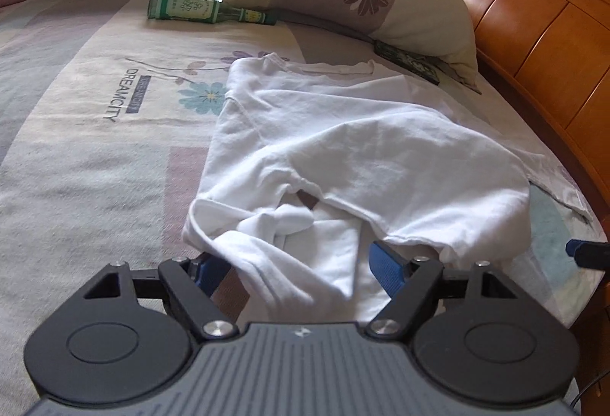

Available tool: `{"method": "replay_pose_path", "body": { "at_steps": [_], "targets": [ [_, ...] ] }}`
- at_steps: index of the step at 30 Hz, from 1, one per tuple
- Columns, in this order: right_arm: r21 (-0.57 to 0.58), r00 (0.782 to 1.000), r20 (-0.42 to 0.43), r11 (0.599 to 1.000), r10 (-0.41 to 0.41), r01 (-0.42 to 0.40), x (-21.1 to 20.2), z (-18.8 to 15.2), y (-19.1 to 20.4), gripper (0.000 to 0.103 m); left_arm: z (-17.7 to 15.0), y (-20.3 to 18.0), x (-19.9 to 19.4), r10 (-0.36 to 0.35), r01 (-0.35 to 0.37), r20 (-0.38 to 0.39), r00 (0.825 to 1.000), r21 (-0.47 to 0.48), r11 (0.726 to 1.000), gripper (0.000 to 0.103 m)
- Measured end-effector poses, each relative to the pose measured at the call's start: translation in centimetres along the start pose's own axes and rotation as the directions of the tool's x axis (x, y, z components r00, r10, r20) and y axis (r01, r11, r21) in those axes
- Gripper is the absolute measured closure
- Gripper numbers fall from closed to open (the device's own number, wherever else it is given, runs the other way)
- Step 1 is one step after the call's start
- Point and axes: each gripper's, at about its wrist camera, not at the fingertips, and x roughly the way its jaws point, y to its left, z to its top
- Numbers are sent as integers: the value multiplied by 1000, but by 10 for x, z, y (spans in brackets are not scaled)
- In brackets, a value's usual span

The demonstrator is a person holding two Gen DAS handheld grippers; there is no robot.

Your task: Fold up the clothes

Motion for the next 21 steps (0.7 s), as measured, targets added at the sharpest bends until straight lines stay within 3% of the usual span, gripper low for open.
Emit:
{"method": "replay_pose_path", "body": {
  "at_steps": [5, 8, 16, 17, 18, 19, 21],
  "targets": [
    [-18, 999, -33, 1000, -9, 8, 10, -5, 5, 0, -7, -10, 14, -21, 23, -33, 999, 45, 999, 25],
    [-24, 999, -40, 1000, -11, 10, 13, -7, 4, 0, -19, -1, 12, -24, 25, -45, 999, 18, 1000, 26],
    [-17, 997, -77, 1000, -11, 10, 28, -12, 3, 0, -36, 14, -2, -32, 32, 3, 999, -4, 999, 32],
    [-16, 997, -80, 1000, -10, 9, 29, -13, 4, 0, -35, 11, 0, -23, 23, 9, 1000, 7, 1000, 34],
    [-16, 997, -82, 1000, -11, 10, 30, -14, 4, 0, -34, 7, 3, -6, 6, 18, 1000, 22, 1000, 45],
    [-18, 996, -84, 1000, -12, 11, 31, -14, 5, 0, -32, 4, 6, 13, -14, 24, 1000, 45, 999, 50],
    [-26, 996, -84, 1000, -17, 15, 30, -15, 6, 0, -29, 0, 9, 66, -69, 35, 997, 94, 993, 54]
  ]
}}
